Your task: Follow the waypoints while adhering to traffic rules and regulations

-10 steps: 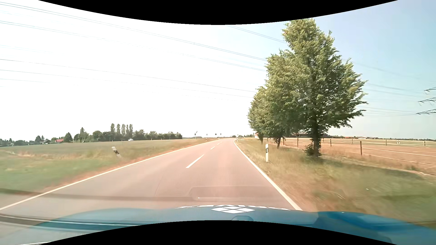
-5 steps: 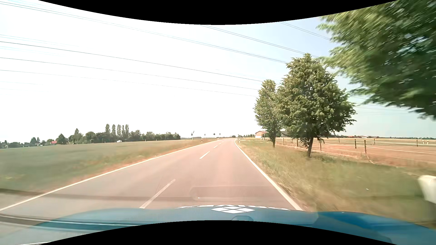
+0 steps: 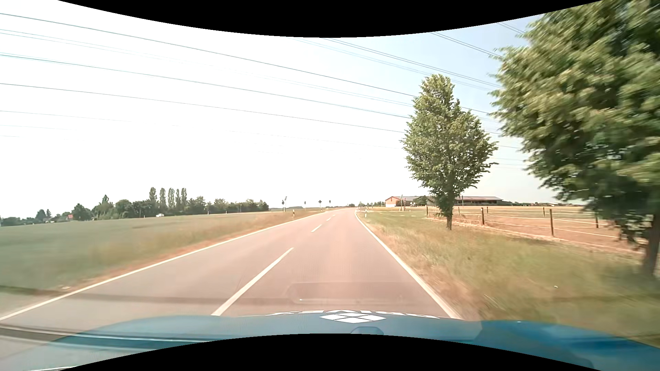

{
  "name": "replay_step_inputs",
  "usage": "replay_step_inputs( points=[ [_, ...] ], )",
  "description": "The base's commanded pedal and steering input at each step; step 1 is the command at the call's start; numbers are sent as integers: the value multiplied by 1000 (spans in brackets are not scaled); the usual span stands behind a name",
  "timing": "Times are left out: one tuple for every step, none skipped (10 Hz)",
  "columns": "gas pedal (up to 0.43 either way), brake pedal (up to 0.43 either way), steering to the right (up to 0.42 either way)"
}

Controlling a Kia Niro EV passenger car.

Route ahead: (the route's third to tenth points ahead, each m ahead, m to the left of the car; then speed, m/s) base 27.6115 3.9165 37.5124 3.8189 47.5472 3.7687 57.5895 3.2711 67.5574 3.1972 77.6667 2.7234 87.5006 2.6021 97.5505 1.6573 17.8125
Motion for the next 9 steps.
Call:
replay_step_inputs(
  points=[
    [197, 0, 2],
    [197, 0, 2],
    [197, 0, 2],
    [197, 0, 2],
    [197, 0, 0],
    [197, 0, 0],
    [197, 0, 0],
    [197, 0, 0],
    [189, 0, -1]
  ],
)
